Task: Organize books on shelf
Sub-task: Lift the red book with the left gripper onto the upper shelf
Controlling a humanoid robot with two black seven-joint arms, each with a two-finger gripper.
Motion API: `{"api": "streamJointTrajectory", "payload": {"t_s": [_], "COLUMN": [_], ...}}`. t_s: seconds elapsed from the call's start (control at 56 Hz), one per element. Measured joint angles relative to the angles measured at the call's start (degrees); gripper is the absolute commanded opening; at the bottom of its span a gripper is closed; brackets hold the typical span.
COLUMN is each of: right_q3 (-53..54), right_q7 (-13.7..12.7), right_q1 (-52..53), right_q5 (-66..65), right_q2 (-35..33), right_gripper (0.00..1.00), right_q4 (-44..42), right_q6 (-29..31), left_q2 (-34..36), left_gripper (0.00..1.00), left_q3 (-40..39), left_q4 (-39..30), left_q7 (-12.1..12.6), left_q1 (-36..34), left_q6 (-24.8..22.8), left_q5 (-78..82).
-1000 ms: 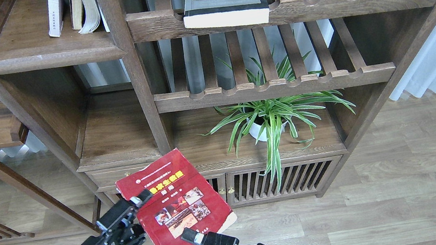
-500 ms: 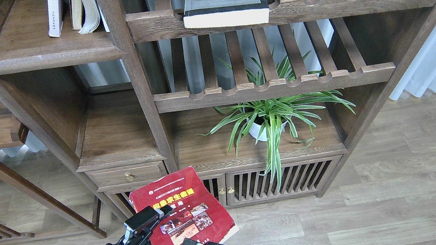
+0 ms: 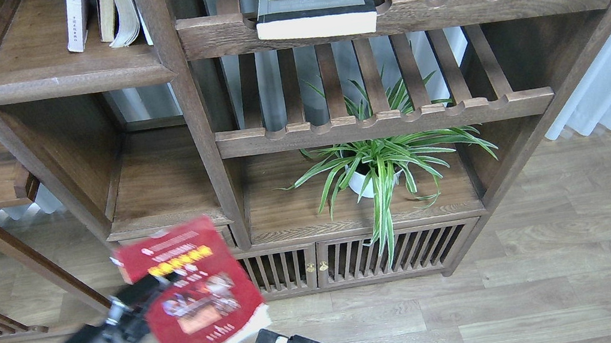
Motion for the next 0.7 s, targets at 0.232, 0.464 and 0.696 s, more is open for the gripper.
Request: {"api": "streamJointTrajectory", "payload": {"t_s": [0.232, 0.464, 0.696], "right_q3": [0.1, 0.6, 0.6], "right_q7": [0.0, 0.0, 0.0], "right_q1": [0.5, 0.5, 1.1], "right_q5": [-0.1, -0.1, -0.3], "right_q2": [0.0, 0.0, 0.0], "right_gripper": [1.0, 1.0, 1.0], "right_q4": [-2.5, -3.6, -4.4], "right_q6": [0.0, 0.0, 0.0], "left_q2": [9.2, 17.7, 20.5], "left_gripper": [0.04, 0.04, 0.04], "left_q3": [-3.2, -3.5, -3.3], "left_q4": [-0.1, 0.2, 3.0], "left_q7": [0.5, 1.3, 2.4], "left_q1": [-14.1, -24.5, -31.4], "left_q6": [-0.1, -0.1, 0.0], "left_q5": [1.0, 4.5, 9.2]}}
